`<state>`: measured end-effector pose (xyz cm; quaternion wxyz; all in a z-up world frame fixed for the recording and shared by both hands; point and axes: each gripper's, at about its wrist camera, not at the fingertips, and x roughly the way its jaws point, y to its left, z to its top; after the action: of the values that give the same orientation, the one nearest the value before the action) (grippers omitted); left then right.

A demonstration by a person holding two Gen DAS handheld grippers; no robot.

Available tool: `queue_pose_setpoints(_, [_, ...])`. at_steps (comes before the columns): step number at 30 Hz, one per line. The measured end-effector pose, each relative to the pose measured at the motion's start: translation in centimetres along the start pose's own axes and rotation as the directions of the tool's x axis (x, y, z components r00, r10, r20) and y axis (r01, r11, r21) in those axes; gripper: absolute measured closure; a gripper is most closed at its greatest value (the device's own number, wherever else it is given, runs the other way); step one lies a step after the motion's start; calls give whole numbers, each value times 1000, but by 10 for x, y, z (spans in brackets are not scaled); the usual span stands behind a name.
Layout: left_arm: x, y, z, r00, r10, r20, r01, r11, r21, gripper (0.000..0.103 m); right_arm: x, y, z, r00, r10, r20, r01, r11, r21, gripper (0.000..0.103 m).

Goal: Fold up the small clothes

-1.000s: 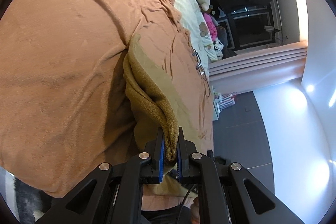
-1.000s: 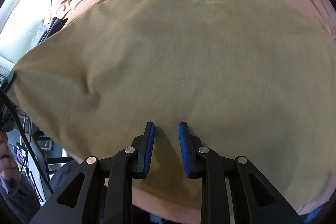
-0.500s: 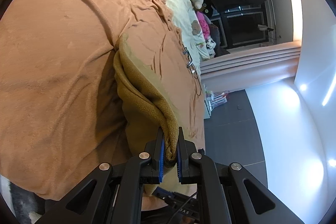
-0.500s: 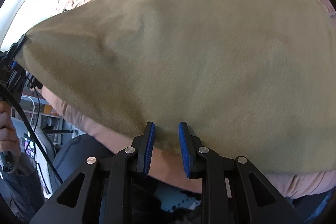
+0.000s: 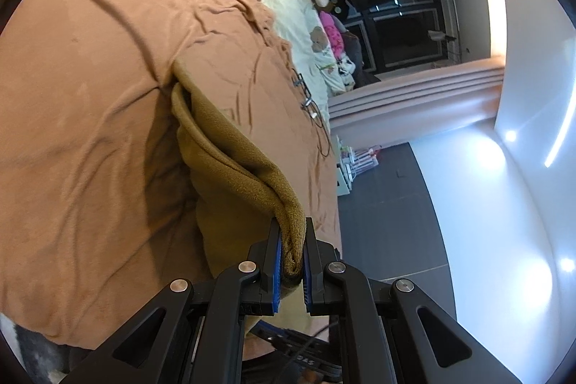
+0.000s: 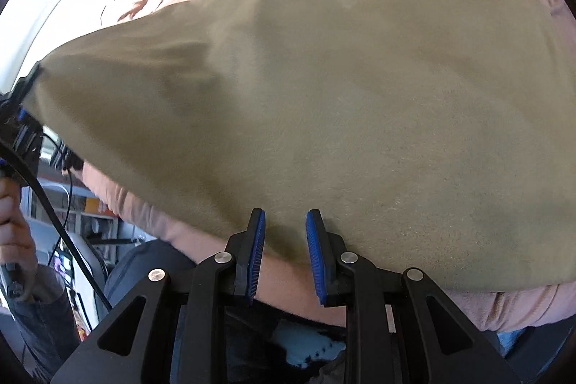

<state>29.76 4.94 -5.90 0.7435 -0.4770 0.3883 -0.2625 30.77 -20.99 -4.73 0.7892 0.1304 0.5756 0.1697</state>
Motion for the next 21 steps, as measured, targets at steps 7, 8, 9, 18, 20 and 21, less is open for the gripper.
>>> queue_pose_setpoints(7, [13,-12,0,1000,1,-22,-1,1000,19,94,7,22,-18,1000,-10,-16,9,998,-64,82])
queue_pose_setpoints(8, [13,-11,-1,1000,-1,-24,1,1000,19,94,5,23,-19,1000,-5,-14,4,998,-65,82])
queue_pose_setpoints(9, [14,-12,-1,1000,-3,-26,4,1000,20,94,1,21,-20,1000,-4,-9,3,998,-64,82])
queue_pose_setpoints(18, [30,-47,0,998,-20,-64,25,997,73,94,-63,-5,-28,982,23,185,-21,1000,-13,82])
queue_pose_setpoints(20, [38,-57,-2,997,-21,-80,28,996,89,94,-76,-13,-33,976,39,214,-38,999,-8,82])
queue_pose_setpoints(21, [43,-62,-4,996,-22,-89,31,995,97,94,-79,-17,-34,974,40,223,-39,999,-9,82])
